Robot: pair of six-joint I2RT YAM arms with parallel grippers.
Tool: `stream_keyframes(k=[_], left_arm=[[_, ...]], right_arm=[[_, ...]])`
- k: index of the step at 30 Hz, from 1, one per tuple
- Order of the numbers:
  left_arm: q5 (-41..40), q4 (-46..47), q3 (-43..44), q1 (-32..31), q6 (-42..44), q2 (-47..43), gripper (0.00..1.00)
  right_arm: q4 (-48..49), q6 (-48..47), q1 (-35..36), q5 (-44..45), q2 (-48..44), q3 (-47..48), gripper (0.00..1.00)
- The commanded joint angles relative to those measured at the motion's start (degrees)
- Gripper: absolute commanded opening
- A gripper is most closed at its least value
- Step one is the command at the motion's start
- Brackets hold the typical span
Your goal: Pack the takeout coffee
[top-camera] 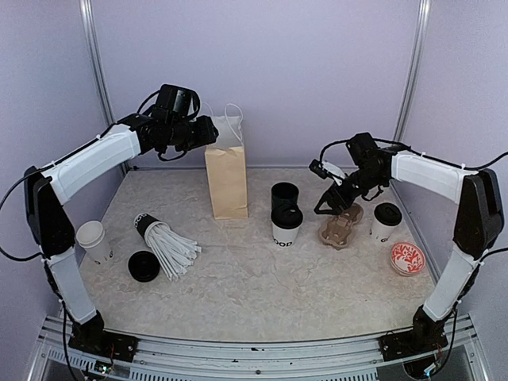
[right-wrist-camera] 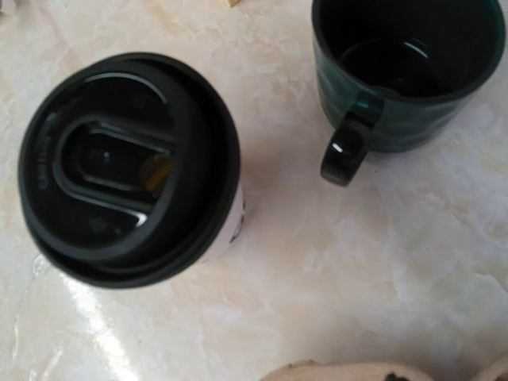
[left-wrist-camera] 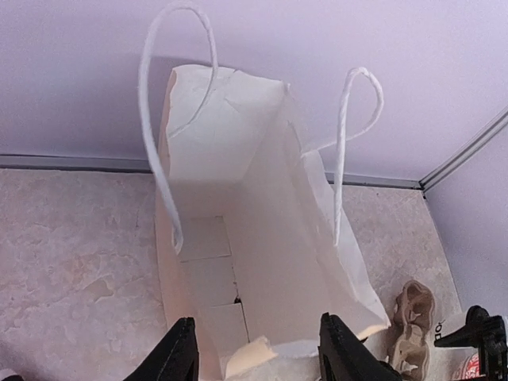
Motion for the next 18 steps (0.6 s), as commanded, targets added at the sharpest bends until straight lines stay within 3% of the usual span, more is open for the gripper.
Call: stream_keyframes(k=[1, 5, 9, 14, 18], left_arm=[[1.5, -7.6, 10.1, 1.4, 0.5, 8.7, 0.5], [-0.4, -13.1, 18.8, 2.6, 0.1, 14.8, 0.46], [-1.2, -13.9, 21.4, 2.5, 1.0, 16.8, 0.43], [-0.2, -11.0, 21.1, 0.1, 5.1, 14.2, 0.41], [-5.2, -10.6, 20.2, -3.2, 7.4, 9.6, 0.44]], right_arm=[[1.3, -0.6, -0.4, 0.6, -3.2, -1.7, 0.69], [1.6, -0.7, -0.4, 0.9, -3.9, -2.8, 0.69], [1.9, -0.8, -0.4, 0.9, -4.1, -3.4, 0.69], [2.1, -1.0, -0.4, 0.9, -3.6, -3.7, 0.7], [2.1, -1.1, -0.4, 0.8, -3.6, -3.7, 0.7]])
